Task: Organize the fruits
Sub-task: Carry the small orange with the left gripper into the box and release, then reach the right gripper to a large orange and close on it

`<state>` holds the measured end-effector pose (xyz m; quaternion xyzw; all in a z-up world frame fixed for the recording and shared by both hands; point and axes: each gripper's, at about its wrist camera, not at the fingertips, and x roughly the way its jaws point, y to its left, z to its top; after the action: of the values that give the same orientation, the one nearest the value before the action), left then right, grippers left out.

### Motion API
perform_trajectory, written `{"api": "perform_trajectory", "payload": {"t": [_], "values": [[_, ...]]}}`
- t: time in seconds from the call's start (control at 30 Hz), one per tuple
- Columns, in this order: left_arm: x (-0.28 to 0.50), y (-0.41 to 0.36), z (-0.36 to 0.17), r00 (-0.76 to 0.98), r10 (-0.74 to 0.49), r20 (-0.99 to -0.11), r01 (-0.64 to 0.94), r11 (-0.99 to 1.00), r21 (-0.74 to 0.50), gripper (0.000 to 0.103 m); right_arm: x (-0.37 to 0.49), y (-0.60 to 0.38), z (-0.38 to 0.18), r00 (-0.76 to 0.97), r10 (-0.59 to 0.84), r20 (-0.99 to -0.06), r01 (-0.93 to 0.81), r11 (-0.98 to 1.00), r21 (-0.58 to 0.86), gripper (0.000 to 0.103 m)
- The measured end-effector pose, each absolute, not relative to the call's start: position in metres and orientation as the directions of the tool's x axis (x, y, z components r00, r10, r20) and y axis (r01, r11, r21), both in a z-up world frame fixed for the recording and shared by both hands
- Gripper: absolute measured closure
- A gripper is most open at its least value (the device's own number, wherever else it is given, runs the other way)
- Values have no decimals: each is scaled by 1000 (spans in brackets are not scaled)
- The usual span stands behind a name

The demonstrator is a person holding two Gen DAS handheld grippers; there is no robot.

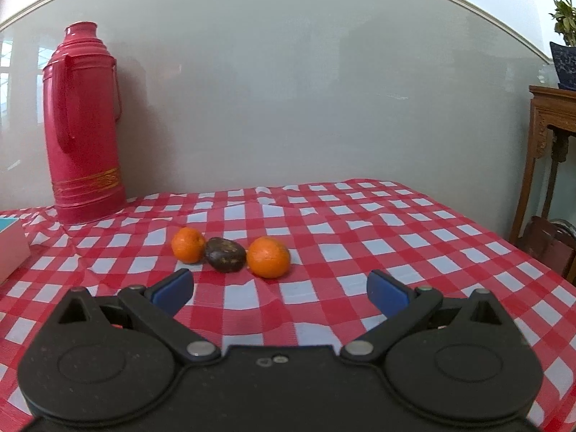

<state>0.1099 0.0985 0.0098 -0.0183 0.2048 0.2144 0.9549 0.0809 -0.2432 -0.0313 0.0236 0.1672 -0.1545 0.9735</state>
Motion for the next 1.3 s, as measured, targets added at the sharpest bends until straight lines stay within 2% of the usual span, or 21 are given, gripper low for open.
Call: {"api": "perform_trajectory", "payload": {"t": [0.37, 0.77, 1.3], "values": [[78, 110, -1, 824, 452, -341, -454, 887, 79, 0, 96, -222, -33, 901, -238, -364, 238, 970, -46, 6], [68, 133, -2, 798, 504, -331, -511, 857, 72, 0, 111, -195, -31, 911, -179, -373, 166, 984, -67, 6], [63, 156, -4, 775, 536, -334, -552, 832, 52, 0, 139, -226, -23, 871, -244, -426, 212, 970, -120, 8]]}}
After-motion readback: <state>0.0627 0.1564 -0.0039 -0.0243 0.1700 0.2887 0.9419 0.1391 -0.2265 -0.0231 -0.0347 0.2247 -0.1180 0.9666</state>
